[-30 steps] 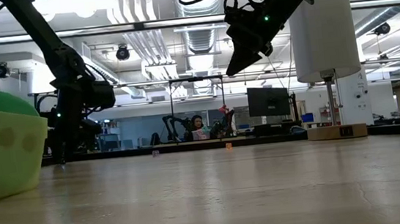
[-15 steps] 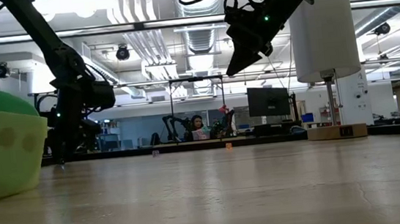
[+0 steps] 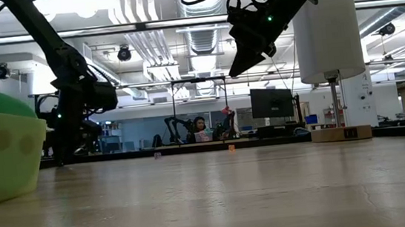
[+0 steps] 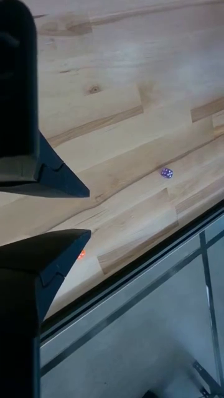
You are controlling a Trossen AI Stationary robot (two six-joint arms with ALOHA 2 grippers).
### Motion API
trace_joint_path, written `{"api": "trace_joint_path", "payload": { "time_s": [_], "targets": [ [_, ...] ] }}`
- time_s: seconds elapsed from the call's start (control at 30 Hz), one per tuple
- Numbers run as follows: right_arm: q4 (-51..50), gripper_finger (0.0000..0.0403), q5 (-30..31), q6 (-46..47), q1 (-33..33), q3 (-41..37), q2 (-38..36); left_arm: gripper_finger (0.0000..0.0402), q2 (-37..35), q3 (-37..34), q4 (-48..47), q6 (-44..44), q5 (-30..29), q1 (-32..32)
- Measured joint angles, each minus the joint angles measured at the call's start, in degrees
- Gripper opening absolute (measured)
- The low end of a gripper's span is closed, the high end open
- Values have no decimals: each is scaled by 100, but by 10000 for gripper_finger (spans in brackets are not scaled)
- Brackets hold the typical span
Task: Pick & Place Dice
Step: Put the black dice into the yellow bin
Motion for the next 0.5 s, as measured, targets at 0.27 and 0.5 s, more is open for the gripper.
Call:
{"api": "trace_joint_path", "payload": {
  "time_s": [0.27,0.5],
  "targets": [
    [1,72,-1,0,-1,-1,0,63,-10,0,8,95,5,1],
    [0,70,0,1,-2,-2,0,54,-129,4,-92,409,161,1]
  ]
}}
